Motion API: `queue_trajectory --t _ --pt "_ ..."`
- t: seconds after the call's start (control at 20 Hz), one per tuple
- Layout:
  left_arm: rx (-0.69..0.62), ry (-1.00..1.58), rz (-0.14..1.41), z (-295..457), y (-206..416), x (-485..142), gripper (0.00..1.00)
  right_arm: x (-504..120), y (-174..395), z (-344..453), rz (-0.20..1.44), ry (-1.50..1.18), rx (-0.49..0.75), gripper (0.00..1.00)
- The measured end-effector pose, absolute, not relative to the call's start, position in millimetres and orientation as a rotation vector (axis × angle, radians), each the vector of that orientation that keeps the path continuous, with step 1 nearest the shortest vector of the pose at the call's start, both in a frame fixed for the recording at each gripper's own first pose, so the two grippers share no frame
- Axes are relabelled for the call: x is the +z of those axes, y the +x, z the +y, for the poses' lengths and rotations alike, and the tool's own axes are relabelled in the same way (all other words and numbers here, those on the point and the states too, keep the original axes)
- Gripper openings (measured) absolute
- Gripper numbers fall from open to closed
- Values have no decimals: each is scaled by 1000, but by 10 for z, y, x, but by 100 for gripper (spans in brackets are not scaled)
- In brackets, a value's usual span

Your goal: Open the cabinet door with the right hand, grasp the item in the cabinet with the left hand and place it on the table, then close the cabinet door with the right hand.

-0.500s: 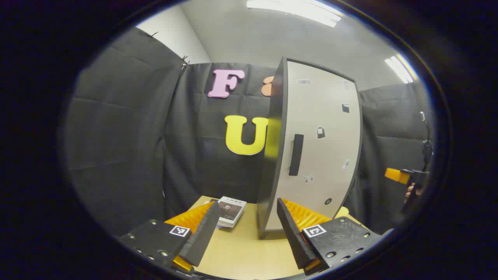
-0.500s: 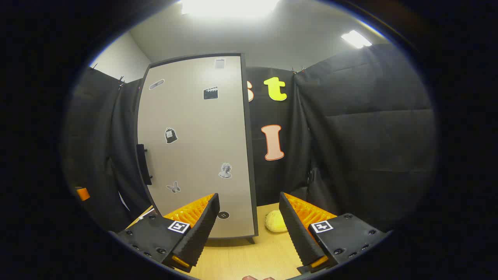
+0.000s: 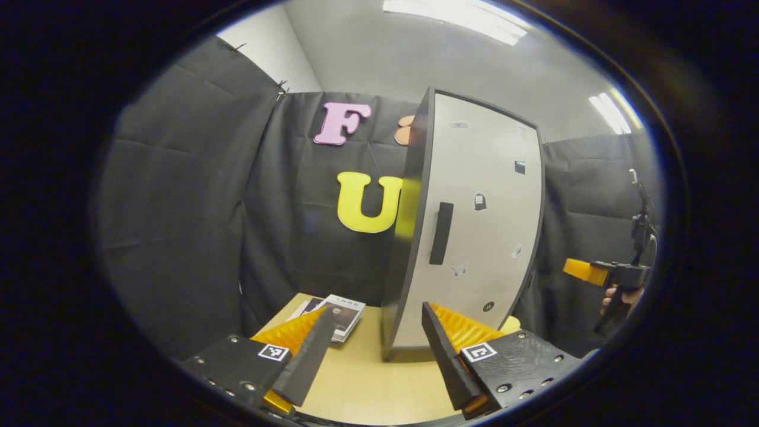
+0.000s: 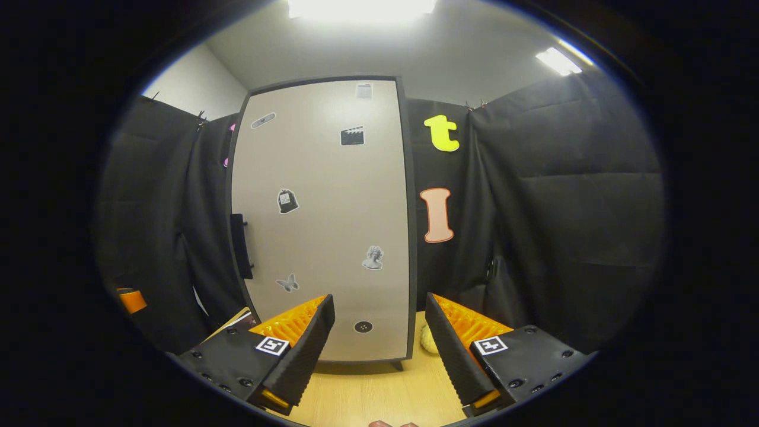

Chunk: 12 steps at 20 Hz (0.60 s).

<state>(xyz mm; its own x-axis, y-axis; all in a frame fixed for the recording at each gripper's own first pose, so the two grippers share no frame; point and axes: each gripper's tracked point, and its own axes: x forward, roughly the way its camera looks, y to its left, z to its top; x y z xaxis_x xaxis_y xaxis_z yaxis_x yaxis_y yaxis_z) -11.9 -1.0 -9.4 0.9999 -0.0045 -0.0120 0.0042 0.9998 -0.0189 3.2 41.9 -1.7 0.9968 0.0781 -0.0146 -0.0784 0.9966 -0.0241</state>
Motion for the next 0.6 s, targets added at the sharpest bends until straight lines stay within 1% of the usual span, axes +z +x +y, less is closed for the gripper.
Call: queue_trajectory --t 0.1,0.15,0.3,0.4,0.45,0.5,0.55,0.6 --pt "13 -18 21 58 -165 -164 85 -42 34 498 24 -25 94 97" --pt "24 -18 26 103 -180 -208 89 -37 36 533 25 -25 103 97" --pt "53 -21 46 220 -231 -334 90 -9 51 657 22 -19 128 97" --pt "72 -9 53 285 -253 -383 90 46 69 760 22 -11 144 97" --pt "83 3 55 328 -264 -409 90 81 90 816 22 -5 152 95" --pt "92 12 57 362 -277 -426 85 118 105 878 23 2 162 97" --pt "96 15 59 378 -277 -445 85 153 123 948 25 10 174 95" --pt "97 12 58 386 -282 -448 85 205 139 1031 26 20 193 97"
